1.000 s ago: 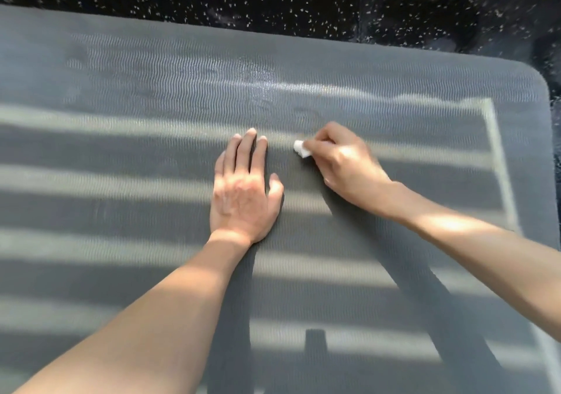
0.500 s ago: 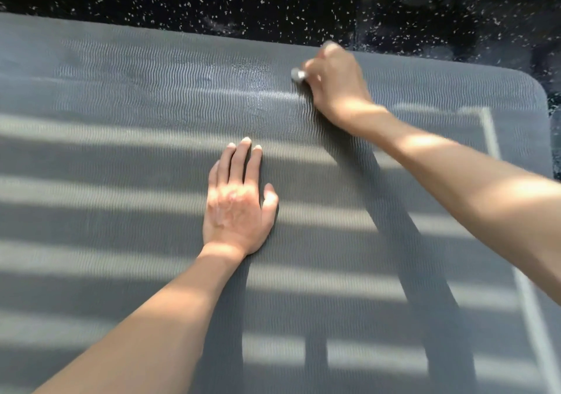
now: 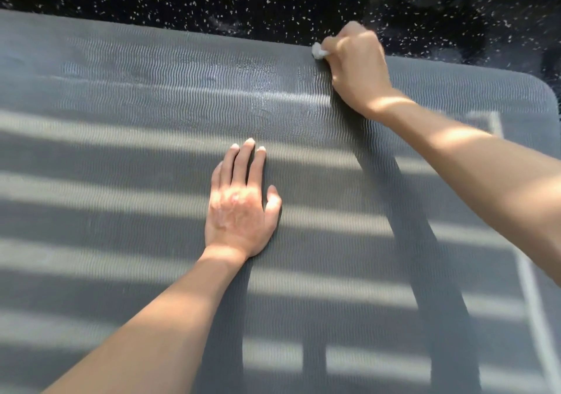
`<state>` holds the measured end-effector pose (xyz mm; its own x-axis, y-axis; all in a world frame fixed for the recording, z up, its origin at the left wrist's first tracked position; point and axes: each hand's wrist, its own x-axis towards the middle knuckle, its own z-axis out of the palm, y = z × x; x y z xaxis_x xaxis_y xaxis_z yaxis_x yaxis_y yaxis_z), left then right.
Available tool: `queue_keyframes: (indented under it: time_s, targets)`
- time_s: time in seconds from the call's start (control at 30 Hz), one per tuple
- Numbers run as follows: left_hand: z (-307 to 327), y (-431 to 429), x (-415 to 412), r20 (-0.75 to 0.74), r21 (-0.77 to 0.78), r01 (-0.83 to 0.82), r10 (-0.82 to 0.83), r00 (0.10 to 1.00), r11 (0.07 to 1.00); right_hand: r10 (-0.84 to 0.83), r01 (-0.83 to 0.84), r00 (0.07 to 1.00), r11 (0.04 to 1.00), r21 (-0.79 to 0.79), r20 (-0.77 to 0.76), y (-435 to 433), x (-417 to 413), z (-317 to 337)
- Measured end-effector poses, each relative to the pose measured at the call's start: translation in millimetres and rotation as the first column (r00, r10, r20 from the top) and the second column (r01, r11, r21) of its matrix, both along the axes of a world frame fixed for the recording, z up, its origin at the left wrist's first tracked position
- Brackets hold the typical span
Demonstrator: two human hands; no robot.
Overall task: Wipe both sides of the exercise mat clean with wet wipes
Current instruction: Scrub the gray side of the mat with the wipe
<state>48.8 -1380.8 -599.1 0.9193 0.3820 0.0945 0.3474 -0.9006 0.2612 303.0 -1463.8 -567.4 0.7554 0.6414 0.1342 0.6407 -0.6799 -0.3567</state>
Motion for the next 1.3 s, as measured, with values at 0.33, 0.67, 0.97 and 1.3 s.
queue_keyframes:
  time_s: [0.33,0.67,0.97,1.3]
  targets:
    - [0,0,0,0.004,0.006,-0.004,0.004,1.000,1.000,0.037,-0.032,0.997,0.997,-0.074,0.062,-7,8,-1]
    - [-1,0,0,0.004,0.010,0.002,-0.002,1.000,1.000,0.054,-0.044,0.993,0.995,-0.092,0.108,-14,8,-1]
    - [-1,1,0,0.007,0.003,0.004,-0.004,1.000,1.000,0.020,-0.019,1.000,1.000,0.025,-0.022,-30,-25,-13]
    - [-2,3,-2,0.001,-0.003,0.003,-0.003,1.000,1.000,0.236,-0.238,0.963,0.971,0.000,-0.129,-68,-98,-3]
